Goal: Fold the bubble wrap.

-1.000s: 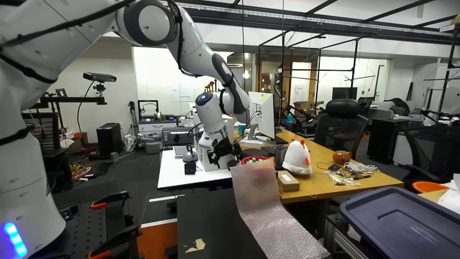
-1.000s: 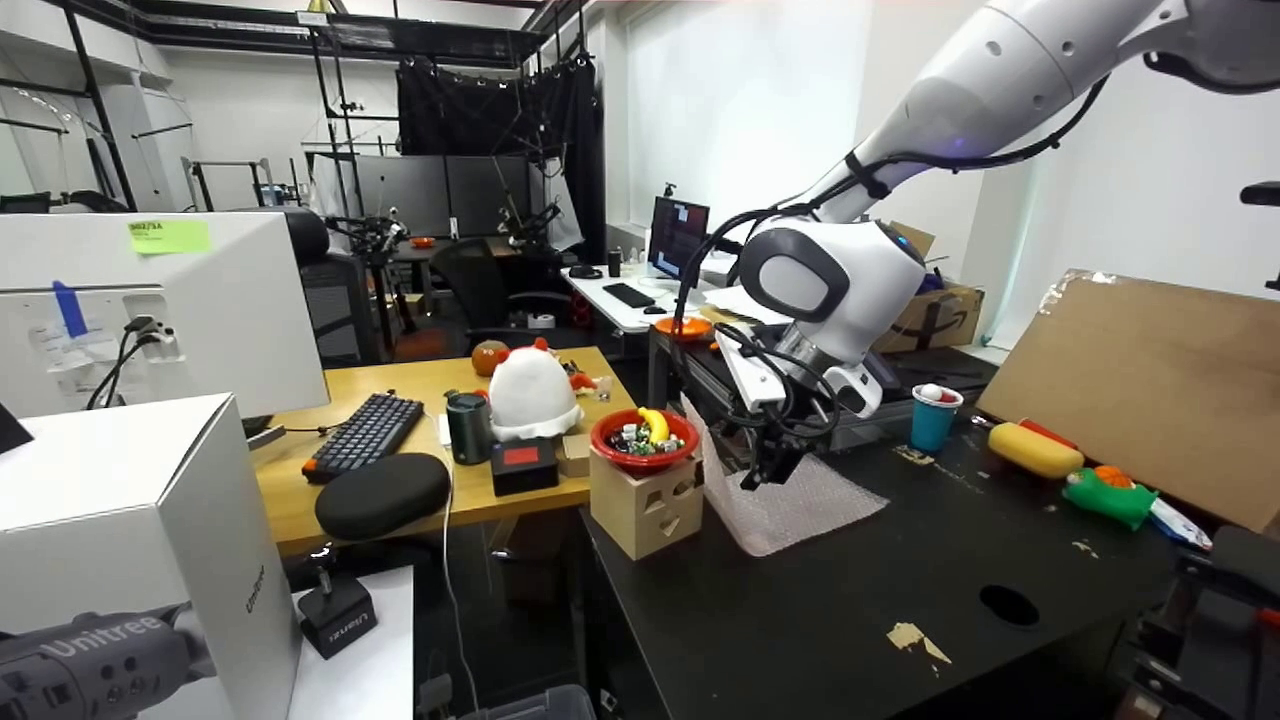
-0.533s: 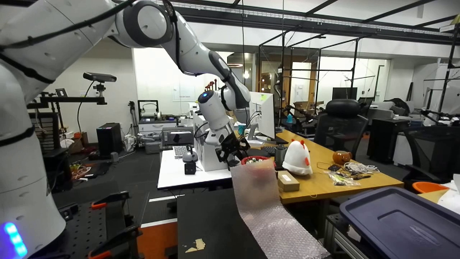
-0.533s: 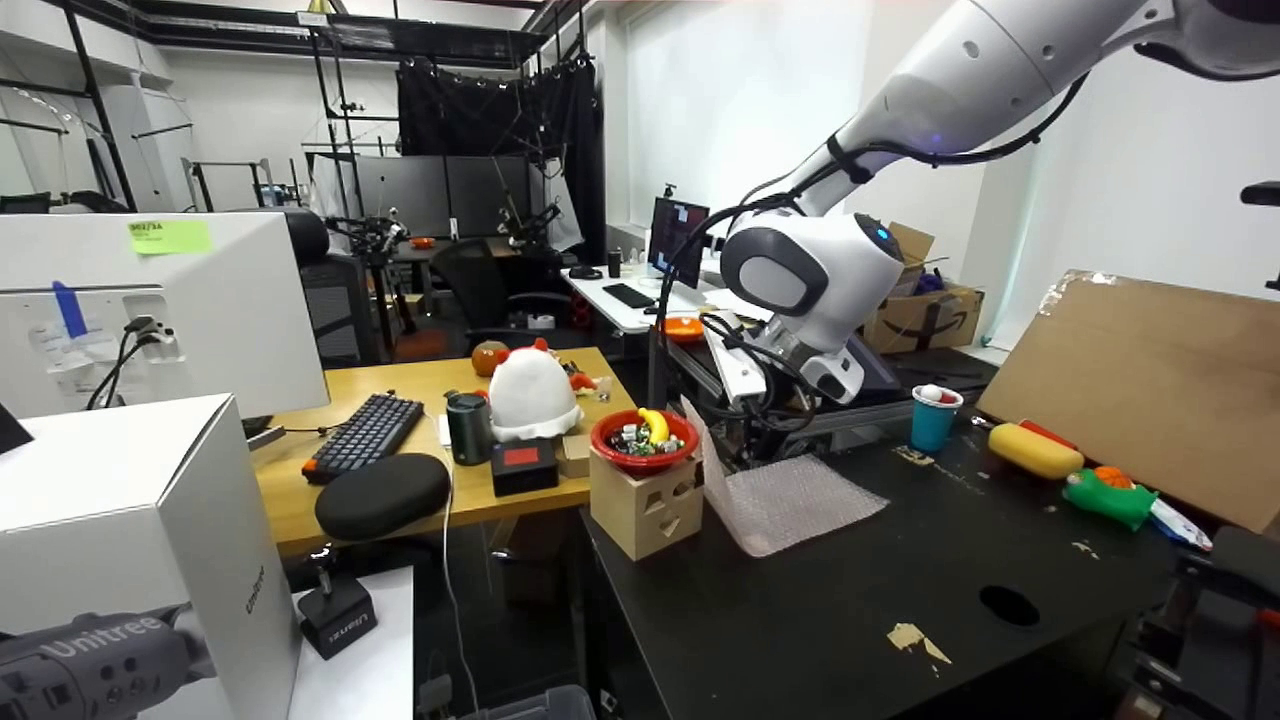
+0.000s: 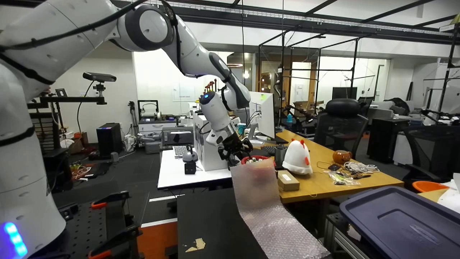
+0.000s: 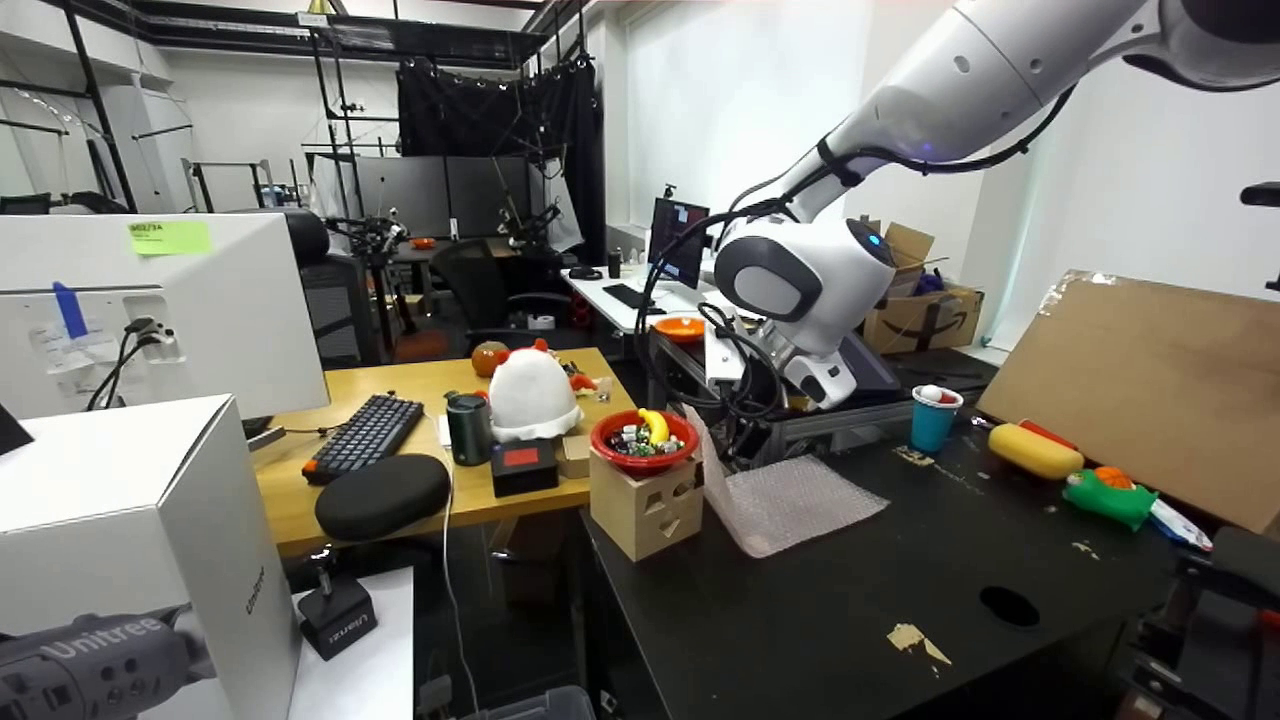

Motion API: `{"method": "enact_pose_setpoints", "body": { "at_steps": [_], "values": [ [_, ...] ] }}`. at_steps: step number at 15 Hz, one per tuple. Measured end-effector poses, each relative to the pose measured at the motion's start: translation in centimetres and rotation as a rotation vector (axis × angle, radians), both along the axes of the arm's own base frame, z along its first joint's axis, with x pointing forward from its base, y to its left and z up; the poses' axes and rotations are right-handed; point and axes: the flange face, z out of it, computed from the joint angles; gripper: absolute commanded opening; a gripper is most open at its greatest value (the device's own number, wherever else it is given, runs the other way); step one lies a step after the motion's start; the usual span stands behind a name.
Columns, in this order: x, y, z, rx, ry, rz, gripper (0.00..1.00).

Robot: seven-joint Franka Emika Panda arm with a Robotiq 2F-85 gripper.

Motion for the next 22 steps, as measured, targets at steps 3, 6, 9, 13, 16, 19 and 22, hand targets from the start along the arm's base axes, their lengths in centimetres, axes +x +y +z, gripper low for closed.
{"method": "enact_pose_setpoints", "body": {
  "at_steps": [3,6,9,13,16,19,22],
  "values": [
    [0.3,1.1,0.1,0.085,-0.001,-0.093,1.0],
    [1.1,1.9,0.7,0.181,-0.018,-0.215,1.0],
    [2.4,2.3,1.7,0.27,-0.051,-0.346,1.0],
    [3.9,1.9,2.3,0.323,-0.098,-0.492,1.0],
    [3.4,1.9,0.6,0.347,-0.077,-0.571,1.0],
    [2.6,1.3,-1.8,0.357,-0.044,-0.645,1.0],
    [2.0,0.2,-3.7,0.364,-0.024,-0.716,1.0]
  ]
}}
